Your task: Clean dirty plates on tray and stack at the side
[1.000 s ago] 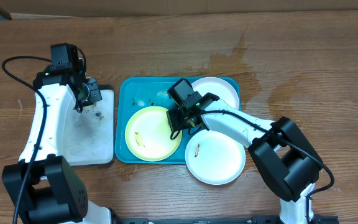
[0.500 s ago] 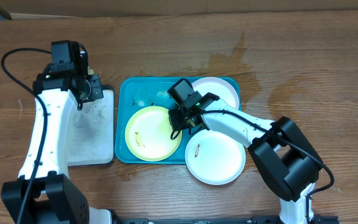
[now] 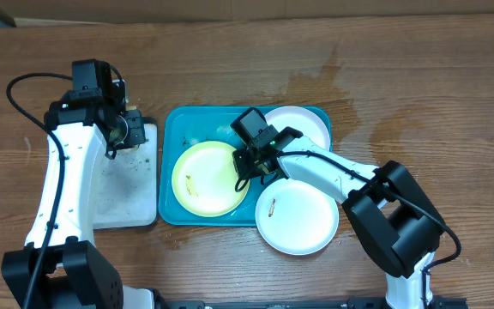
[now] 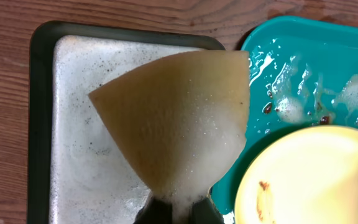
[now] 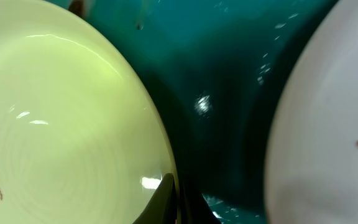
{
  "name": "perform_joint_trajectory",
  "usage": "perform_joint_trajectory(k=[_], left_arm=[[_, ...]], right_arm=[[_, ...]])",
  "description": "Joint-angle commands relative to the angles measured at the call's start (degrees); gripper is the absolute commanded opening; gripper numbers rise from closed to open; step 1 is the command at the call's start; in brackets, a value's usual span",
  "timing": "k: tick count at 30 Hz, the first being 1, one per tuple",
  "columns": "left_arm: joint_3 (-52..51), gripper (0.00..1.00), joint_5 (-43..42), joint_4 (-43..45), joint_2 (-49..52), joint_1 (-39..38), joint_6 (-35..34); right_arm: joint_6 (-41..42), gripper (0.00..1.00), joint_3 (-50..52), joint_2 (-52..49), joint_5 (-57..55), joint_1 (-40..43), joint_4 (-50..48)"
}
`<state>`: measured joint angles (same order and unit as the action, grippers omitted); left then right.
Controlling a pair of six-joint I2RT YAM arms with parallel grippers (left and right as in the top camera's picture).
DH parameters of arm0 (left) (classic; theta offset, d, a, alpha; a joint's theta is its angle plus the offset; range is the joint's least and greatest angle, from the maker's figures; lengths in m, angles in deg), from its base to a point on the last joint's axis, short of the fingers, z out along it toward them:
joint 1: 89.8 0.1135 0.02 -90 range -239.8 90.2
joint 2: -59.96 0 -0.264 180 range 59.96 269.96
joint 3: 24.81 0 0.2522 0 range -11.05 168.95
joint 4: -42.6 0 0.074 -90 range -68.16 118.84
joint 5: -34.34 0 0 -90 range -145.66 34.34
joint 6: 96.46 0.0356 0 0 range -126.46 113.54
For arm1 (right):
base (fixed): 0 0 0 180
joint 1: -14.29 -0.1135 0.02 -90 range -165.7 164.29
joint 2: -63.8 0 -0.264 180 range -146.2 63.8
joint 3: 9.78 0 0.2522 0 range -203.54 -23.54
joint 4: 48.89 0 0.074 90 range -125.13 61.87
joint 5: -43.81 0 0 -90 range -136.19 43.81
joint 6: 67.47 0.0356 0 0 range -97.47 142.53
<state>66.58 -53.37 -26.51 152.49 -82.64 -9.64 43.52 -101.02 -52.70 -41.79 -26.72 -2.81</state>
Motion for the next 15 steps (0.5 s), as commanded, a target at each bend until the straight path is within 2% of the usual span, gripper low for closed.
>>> perform_joint_trajectory(k=[1,8,15], left_arm=[[0.90,0.04,-0.81,-0.07,-0.70,-0.07,2.25],[0.90,0.04,-0.44,0.39,-0.59,-0.07,8.07],[0.63,0.04,6.23,-0.11,2.23,-0.07,8.31]], right_arm=[[0.07,0.04,-2.56,4.17,-8.59,0.26,-0.02],[-0.02,0.04,-2.56,5.97,-14.21,0.24,0.37],[-1.51,0.04,-2.56,7.26,-17.27,0.15,1.18]])
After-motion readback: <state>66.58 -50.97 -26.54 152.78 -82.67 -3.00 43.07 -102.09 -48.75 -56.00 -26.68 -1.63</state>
